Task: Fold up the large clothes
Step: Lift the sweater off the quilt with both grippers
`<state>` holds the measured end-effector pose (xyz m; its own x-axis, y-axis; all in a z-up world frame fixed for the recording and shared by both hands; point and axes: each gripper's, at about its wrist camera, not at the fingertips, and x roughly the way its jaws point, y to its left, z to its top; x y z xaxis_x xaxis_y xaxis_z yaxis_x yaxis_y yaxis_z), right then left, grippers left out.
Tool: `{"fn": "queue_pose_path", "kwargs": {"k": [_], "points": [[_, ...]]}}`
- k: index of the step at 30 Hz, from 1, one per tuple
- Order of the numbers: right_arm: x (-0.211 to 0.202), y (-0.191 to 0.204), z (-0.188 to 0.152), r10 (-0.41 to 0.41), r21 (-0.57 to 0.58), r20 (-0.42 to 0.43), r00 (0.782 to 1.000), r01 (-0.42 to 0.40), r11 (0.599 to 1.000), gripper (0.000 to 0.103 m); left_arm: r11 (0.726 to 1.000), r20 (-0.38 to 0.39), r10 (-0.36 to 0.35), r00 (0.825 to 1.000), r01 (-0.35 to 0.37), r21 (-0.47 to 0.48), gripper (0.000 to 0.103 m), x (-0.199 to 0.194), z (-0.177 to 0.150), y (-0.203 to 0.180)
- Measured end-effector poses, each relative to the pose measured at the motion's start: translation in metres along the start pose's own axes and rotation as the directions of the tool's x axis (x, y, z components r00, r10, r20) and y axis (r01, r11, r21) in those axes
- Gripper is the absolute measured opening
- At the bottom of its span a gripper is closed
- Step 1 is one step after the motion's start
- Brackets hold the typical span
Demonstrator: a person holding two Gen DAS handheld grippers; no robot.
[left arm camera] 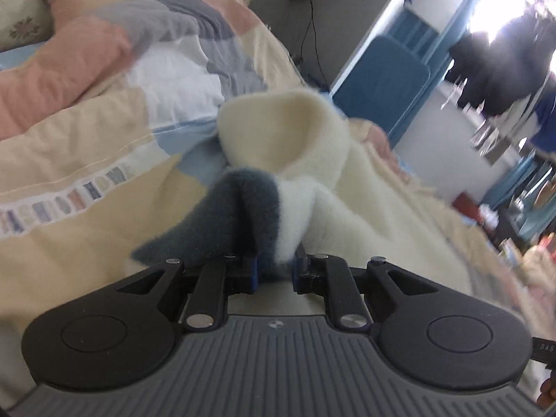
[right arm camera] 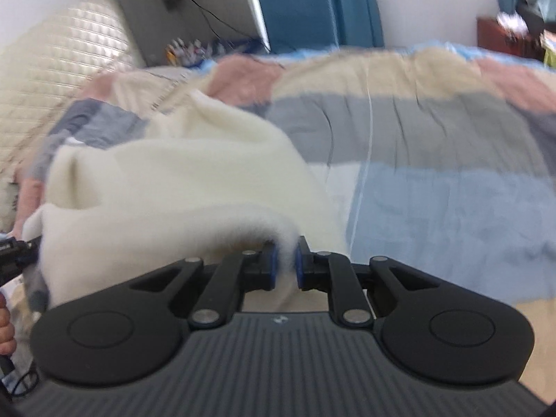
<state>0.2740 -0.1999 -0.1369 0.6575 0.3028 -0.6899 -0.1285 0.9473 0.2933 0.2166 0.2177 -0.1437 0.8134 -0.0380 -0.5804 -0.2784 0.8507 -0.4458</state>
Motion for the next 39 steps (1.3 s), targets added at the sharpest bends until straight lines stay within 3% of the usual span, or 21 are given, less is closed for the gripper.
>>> {"fn": "queue_pose_path", "kwargs": {"k": [3, 6, 8, 11, 13, 17, 21, 26, 31, 34, 39], "points": [[0.009, -0.01, -0.008, 0.0, 0.039, -0.037, 0.999, 0.002, 0.999, 0.017, 1.0, -0.008, 0.002, 1.0, -0.002, 0.003, 0.019, 0.011, 0.001, 0.0], [0.004, -0.017, -0.01, 0.018, 0.091, -0.022, 1.0, -0.016, 0.996, 0.019, 1.0, 0.001, 0.0, 1.0, 0.0, 0.004, 0.024, 0.009, 0.001, 0.001], [-0.005, -0.019, -0.01, 0.023, 0.142, 0.005, 1.0, -0.023, 0.99, 0.028, 1.0, 0.002, -0.011, 1.0, 0.011, -0.009, 0.032, 0.006, 0.003, 0.0], [-0.027, -0.021, -0.014, 0.038, 0.164, 0.039, 0.999, -0.044, 0.985, 0.044, 0.998, 0.03, -0.053, 0.998, 0.054, -0.039, 0.067, -0.009, 0.007, -0.001], [-0.041, -0.023, -0.02, 0.051, 0.169, 0.058, 0.997, -0.061, 0.984, 0.07, 0.995, 0.06, -0.07, 0.996, 0.074, -0.064, 0.072, -0.027, 0.005, -0.002], [-0.064, -0.03, -0.032, 0.084, 0.214, 0.074, 0.994, -0.098, 0.972, 0.07, 0.98, 0.097, -0.148, 0.984, 0.159, -0.116, 0.074, -0.065, 0.002, -0.002], [-0.09, -0.031, -0.036, 0.155, 0.239, 0.158, 0.975, -0.19, 0.952, 0.07, 0.964, 0.113, -0.231, 0.966, 0.243, -0.111, 0.074, -0.092, -0.001, -0.013], [-0.095, -0.024, -0.034, 0.348, 0.26, 0.228, 0.91, -0.401, 0.879, 0.07, 0.911, 0.043, -0.362, 0.931, 0.363, -0.195, 0.074, -0.08, -0.013, -0.03], [-0.065, -0.027, -0.029, 0.418, 0.347, 0.207, 0.885, -0.466, 0.814, 0.07, 0.883, -0.071, -0.38, 0.922, 0.338, -0.325, 0.073, -0.029, -0.027, -0.03], [-0.043, -0.027, -0.025, 0.436, 0.407, 0.184, 0.881, -0.472, 0.782, 0.07, 0.864, -0.096, -0.382, 0.919, 0.318, -0.391, 0.073, -0.004, -0.029, -0.028], [-0.017, -0.02, -0.022, 0.407, 0.417, 0.144, 0.902, -0.428, 0.802, 0.07, 0.826, -0.078, -0.4, 0.913, 0.322, -0.462, 0.073, 0.021, -0.03, -0.023]]}}
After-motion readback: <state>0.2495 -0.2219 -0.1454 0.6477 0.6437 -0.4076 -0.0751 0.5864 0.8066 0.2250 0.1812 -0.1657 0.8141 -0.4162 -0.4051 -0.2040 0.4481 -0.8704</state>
